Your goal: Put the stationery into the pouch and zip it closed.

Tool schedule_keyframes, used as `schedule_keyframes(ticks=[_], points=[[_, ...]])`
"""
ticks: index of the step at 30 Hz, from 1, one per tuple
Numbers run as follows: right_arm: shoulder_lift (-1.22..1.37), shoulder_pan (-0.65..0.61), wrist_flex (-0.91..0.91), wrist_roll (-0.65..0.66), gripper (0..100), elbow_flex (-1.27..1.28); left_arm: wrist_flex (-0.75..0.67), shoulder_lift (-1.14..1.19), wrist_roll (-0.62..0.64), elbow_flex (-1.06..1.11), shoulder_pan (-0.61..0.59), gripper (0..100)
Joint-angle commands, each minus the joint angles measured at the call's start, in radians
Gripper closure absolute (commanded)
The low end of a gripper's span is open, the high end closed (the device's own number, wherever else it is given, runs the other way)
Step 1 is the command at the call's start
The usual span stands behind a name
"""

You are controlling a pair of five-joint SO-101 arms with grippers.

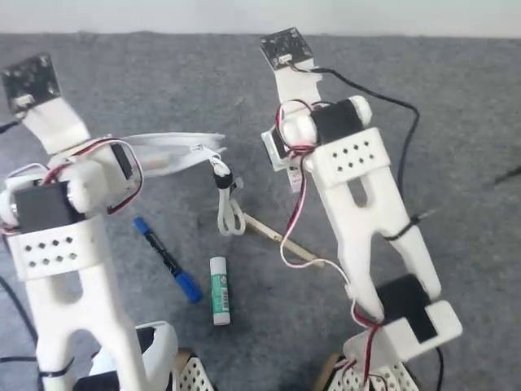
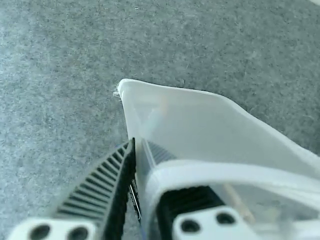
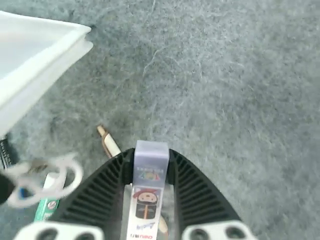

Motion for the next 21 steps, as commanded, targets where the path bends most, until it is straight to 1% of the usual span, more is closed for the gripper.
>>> schedule_keyframes(ticks=[1,7,10,14,21], points=[[-0.131,0.012,0.062,0.000,99.3,-0.046,-0.038,-0.055,0.008,-0.018,0.000,99],[-0.263,0.005,0.145,0.000,99.3,-0.046,-0.038,-0.052,0.008,-0.018,0.000,99],[-0.326,0.004,0.131,-0.003,99.3,0.005,-0.038,-0.051,0.008,-0.018,0.000,99],[-0.443,0.004,0.022,-0.006,99.3,0.138,-0.038,-0.051,0.008,-0.018,0.000,99],[-0.696,-0.010,-0.260,-0.002,99.3,0.410,-0.035,-0.049,0.008,-0.016,0.000,99]])
